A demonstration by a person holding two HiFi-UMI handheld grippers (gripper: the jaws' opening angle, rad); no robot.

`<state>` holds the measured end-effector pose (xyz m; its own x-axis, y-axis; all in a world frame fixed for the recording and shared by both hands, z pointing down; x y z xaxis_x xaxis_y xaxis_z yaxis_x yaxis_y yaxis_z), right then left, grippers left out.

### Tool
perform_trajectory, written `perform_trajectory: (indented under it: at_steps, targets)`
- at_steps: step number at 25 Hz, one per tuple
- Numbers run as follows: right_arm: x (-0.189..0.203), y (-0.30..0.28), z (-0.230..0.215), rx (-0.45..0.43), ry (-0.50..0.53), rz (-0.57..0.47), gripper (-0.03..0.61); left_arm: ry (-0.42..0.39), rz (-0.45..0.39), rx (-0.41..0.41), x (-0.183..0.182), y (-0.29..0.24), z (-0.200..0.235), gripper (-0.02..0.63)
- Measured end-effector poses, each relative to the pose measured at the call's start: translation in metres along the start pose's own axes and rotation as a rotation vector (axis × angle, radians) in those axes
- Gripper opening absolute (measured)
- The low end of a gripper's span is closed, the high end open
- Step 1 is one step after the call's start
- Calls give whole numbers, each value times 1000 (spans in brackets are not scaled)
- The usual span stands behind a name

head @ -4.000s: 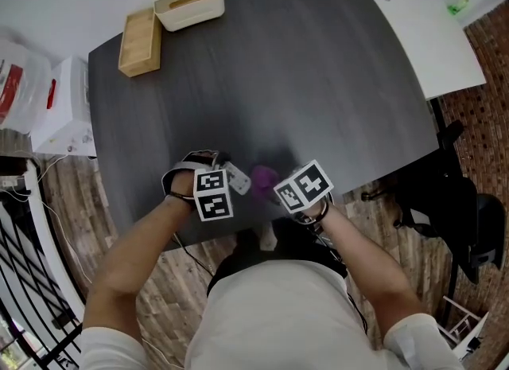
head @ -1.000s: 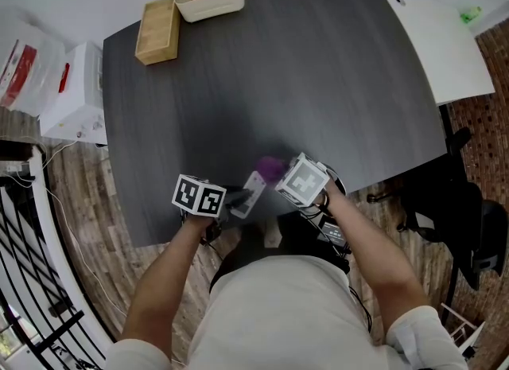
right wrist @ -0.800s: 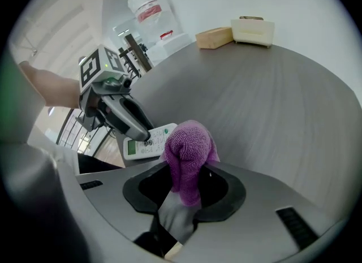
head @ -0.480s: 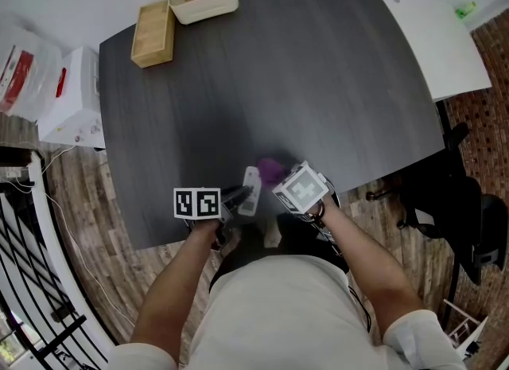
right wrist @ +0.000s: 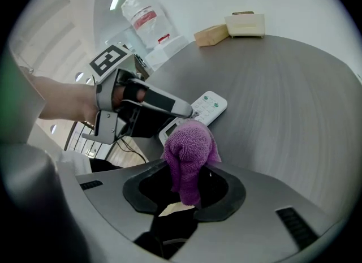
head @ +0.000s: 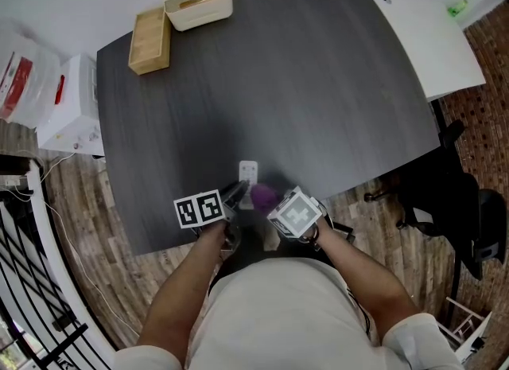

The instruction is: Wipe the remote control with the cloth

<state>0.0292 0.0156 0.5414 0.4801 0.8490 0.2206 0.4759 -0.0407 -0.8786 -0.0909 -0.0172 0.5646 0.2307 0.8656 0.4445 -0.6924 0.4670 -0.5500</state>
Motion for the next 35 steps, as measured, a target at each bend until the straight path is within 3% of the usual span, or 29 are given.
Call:
perform_trajectory:
  at_steps: [7,9,13,15,16,18,22,25,28,30,32,35]
  targets:
    - [26,-2,14,-48,9,50,121,-17,22,37,6,1,1,75]
    - [27,-1,16,-55,28,64,121,-74,31,52,5,2,-2,85]
    - [29,0,23,-52,96,88,121,-188,54,84,1,10,-5,172]
    - [29,2,24,-49,109,85,121,-309,75,97,-3,18,-8,207]
    - [30,3,24,-51,103,85,121,-403,92,101,-6,23,-10,213]
    - [33,4,21,-56,79,84,121,-667,137,91,-16,33,-12,222]
    - [29,15,8,-32,49,38,121,-1361,310,88,-34,39,-21,230]
    - [30,21,1,-23,15,19,121,-1795,511,186,-34,29,-29,258]
    - [29,28,-3,-6,-6,1,121,-2196,711,341,-23,14,-31,321]
    - [30,31,-3,3,-22,-15,121,-2423,810,451,-13,6,-32,342]
    - [32,33,-5,7,-42,-30,121,-2593,852,533,-5,-3,-34,350]
    - [38,32,-8,11,-67,-47,121,-2730,884,620,5,-18,-40,353]
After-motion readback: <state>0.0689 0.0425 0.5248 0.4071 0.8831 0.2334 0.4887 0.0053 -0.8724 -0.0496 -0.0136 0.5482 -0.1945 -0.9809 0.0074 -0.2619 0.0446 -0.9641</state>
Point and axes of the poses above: the fingertips, and each gripper's own axes: y backward along the fingers, z to its left, x out of its underside, the point moved 5 cm from there along y, backward along the fingers, and after that the axes turned 15 degrees about -y, right-handed, at the moved point
